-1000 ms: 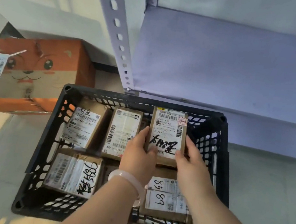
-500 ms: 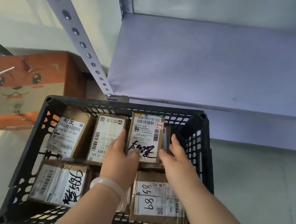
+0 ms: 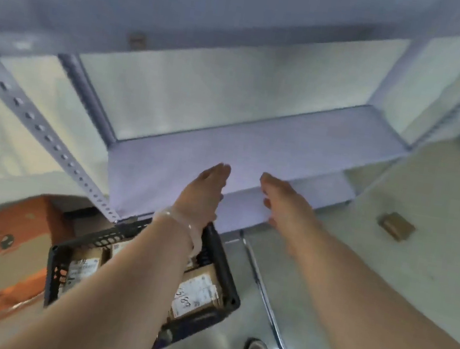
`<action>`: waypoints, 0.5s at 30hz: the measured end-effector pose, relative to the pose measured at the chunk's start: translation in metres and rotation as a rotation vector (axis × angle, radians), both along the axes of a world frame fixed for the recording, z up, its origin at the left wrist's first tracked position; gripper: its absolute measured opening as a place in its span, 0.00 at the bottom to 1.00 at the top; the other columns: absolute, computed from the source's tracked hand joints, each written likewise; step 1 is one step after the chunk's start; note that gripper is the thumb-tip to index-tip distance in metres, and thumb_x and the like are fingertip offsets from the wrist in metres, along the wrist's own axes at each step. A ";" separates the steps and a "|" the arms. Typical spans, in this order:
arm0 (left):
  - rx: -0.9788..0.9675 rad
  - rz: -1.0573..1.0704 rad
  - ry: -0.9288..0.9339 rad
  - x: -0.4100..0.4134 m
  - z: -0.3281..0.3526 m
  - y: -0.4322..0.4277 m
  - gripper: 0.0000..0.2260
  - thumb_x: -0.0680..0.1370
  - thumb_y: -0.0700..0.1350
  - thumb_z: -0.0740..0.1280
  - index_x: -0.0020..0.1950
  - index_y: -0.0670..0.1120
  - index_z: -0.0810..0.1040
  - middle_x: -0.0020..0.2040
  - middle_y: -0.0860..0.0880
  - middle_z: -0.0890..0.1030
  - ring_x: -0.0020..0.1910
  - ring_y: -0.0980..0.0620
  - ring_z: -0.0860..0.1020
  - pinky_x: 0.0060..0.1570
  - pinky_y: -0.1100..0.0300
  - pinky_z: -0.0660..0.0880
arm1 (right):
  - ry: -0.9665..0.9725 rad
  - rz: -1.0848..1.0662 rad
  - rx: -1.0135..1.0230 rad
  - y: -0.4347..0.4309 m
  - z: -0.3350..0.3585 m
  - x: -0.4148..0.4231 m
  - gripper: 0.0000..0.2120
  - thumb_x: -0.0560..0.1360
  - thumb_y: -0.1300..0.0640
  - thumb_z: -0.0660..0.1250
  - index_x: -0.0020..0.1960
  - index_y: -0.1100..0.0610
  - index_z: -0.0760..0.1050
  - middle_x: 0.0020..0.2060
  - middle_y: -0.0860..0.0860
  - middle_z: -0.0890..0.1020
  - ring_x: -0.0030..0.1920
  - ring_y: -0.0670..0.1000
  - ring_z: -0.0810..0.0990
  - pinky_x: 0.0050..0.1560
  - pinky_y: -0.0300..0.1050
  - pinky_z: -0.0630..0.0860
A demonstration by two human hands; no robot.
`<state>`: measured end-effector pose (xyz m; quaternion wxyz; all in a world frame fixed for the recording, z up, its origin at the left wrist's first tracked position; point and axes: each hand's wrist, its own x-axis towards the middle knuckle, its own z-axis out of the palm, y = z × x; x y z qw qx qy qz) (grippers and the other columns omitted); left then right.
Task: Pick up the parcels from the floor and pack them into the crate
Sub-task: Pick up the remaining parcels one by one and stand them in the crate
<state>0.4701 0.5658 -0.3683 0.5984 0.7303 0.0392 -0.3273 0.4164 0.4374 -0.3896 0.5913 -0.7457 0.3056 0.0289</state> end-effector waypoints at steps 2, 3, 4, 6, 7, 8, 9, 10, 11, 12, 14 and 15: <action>-0.101 -0.098 0.050 -0.013 0.032 -0.025 0.22 0.79 0.58 0.60 0.72 0.53 0.69 0.69 0.51 0.72 0.64 0.48 0.73 0.68 0.43 0.68 | -0.042 -0.095 -0.019 -0.026 0.048 -0.034 0.24 0.79 0.43 0.56 0.71 0.52 0.67 0.70 0.51 0.70 0.71 0.52 0.67 0.72 0.54 0.61; -0.141 -0.154 0.055 -0.025 0.057 -0.044 0.23 0.78 0.60 0.60 0.71 0.54 0.69 0.69 0.51 0.73 0.63 0.48 0.73 0.67 0.42 0.68 | -0.047 -0.157 -0.029 -0.042 0.069 -0.051 0.24 0.79 0.42 0.56 0.71 0.51 0.67 0.70 0.51 0.70 0.70 0.52 0.67 0.71 0.55 0.61; -0.139 -0.204 0.040 -0.038 0.082 -0.064 0.23 0.78 0.61 0.60 0.71 0.54 0.69 0.68 0.51 0.73 0.63 0.48 0.73 0.67 0.42 0.68 | -0.047 -0.244 -0.020 -0.060 0.090 -0.069 0.25 0.78 0.41 0.56 0.71 0.51 0.67 0.70 0.51 0.71 0.69 0.52 0.68 0.71 0.55 0.62; -0.158 -0.270 0.019 -0.058 0.121 -0.103 0.23 0.78 0.60 0.60 0.71 0.53 0.69 0.68 0.50 0.73 0.64 0.47 0.73 0.67 0.42 0.67 | -0.045 -0.410 0.081 -0.097 0.130 -0.104 0.25 0.76 0.38 0.59 0.68 0.49 0.69 0.68 0.49 0.73 0.66 0.51 0.71 0.69 0.55 0.64; -0.157 -0.301 0.000 -0.065 0.135 -0.122 0.22 0.79 0.60 0.60 0.70 0.53 0.70 0.67 0.50 0.74 0.64 0.47 0.73 0.67 0.43 0.68 | -0.052 -0.471 0.134 -0.116 0.149 -0.120 0.26 0.75 0.36 0.60 0.66 0.50 0.71 0.67 0.48 0.73 0.64 0.51 0.72 0.68 0.55 0.66; -0.154 -0.334 -0.025 -0.072 0.147 -0.143 0.20 0.79 0.59 0.59 0.68 0.53 0.71 0.67 0.51 0.75 0.63 0.48 0.73 0.66 0.44 0.68 | -0.067 -0.521 0.163 -0.135 0.167 -0.138 0.29 0.74 0.35 0.61 0.68 0.51 0.70 0.66 0.48 0.74 0.63 0.51 0.73 0.66 0.55 0.68; -0.159 -0.362 -0.055 -0.081 0.160 -0.163 0.18 0.79 0.59 0.59 0.65 0.54 0.72 0.66 0.51 0.75 0.62 0.48 0.74 0.66 0.44 0.69 | -0.086 -0.567 0.169 -0.156 0.181 -0.155 0.31 0.74 0.34 0.60 0.70 0.51 0.69 0.66 0.49 0.74 0.62 0.51 0.73 0.65 0.55 0.69; -0.165 -0.388 -0.079 -0.091 0.171 -0.184 0.15 0.79 0.59 0.59 0.62 0.55 0.72 0.65 0.51 0.75 0.62 0.49 0.74 0.65 0.44 0.69 | -0.120 -0.611 0.162 -0.177 0.193 -0.172 0.31 0.74 0.34 0.60 0.71 0.50 0.68 0.67 0.49 0.73 0.63 0.52 0.73 0.66 0.56 0.69; -0.160 -0.415 -0.097 -0.101 0.182 -0.205 0.13 0.79 0.59 0.59 0.60 0.56 0.72 0.65 0.52 0.75 0.62 0.49 0.74 0.65 0.44 0.69 | -0.150 -0.653 0.155 -0.197 0.203 -0.189 0.31 0.74 0.35 0.59 0.71 0.50 0.68 0.68 0.49 0.73 0.64 0.52 0.72 0.67 0.57 0.67; -0.151 -0.440 -0.119 -0.111 0.188 -0.227 0.13 0.79 0.59 0.58 0.61 0.56 0.72 0.66 0.52 0.75 0.62 0.49 0.74 0.65 0.44 0.70 | -0.174 -0.692 0.149 -0.218 0.211 -0.204 0.31 0.75 0.35 0.59 0.72 0.50 0.67 0.69 0.49 0.72 0.66 0.52 0.71 0.68 0.57 0.66; -0.159 -0.477 -0.151 -0.130 0.195 -0.273 0.17 0.79 0.58 0.58 0.67 0.55 0.70 0.68 0.52 0.73 0.66 0.48 0.72 0.66 0.44 0.69 | -0.198 -0.755 0.136 -0.261 0.218 -0.234 0.31 0.75 0.36 0.58 0.73 0.51 0.66 0.70 0.51 0.71 0.68 0.53 0.70 0.68 0.56 0.65; -0.152 -0.487 -0.150 -0.139 0.197 -0.295 0.18 0.80 0.57 0.58 0.69 0.56 0.69 0.69 0.52 0.73 0.67 0.47 0.72 0.67 0.44 0.68 | -0.199 -0.775 0.131 -0.282 0.220 -0.248 0.31 0.75 0.36 0.58 0.73 0.51 0.65 0.70 0.51 0.71 0.68 0.54 0.70 0.68 0.56 0.65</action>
